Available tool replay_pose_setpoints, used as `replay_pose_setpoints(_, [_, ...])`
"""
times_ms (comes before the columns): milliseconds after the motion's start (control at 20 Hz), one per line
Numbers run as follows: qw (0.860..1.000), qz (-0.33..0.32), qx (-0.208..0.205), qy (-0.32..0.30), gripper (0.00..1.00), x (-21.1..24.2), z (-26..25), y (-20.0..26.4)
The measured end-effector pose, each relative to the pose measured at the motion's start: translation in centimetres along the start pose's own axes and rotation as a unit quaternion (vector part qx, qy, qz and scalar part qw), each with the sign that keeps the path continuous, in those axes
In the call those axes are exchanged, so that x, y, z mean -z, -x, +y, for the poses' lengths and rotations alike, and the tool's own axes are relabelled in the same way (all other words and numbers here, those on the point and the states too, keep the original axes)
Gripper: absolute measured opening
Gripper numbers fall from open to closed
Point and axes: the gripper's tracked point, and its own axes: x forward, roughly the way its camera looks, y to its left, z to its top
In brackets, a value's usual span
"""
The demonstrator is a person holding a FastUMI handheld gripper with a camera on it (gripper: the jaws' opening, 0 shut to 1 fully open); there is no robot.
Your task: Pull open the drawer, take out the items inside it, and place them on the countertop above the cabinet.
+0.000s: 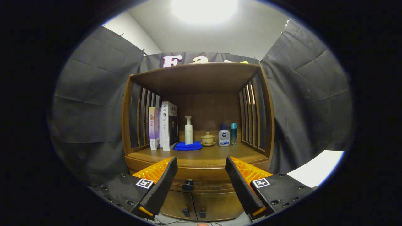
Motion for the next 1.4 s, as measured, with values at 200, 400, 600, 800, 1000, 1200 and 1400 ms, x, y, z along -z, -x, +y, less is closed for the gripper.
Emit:
replay_pose_setpoints(200, [1.0, 0.019, -0.013, 0.005, 0.98, 2.5, 1.4, -2.5])
replay_pose_setpoints(400, [0.999, 0.041, -0.021, 0.008, 0.99, 5.3, 2.5, -4.7])
replay_pose_setpoints(600, [0.998, 0.063, -0.029, 0.006, 0.98, 7.8, 3.5, -6.9])
replay_pose_setpoints(800, [0.996, 0.083, -0.03, 0.014, 0.98, 10.5, 4.3, -8.7])
replay_pose_setpoints(1000, [0.993, 0.115, -0.019, 0.013, 0.99, 13.9, 4.1, -10.3])
replay_pose_setpoints(1200, [0.99, 0.134, -0.018, 0.023, 0.93, 16.5, 4.3, -10.4])
replay_pose_setpoints(1400, [0.992, 0.122, -0.014, 0.029, 0.71, 16.9, 4.4, -10.8])
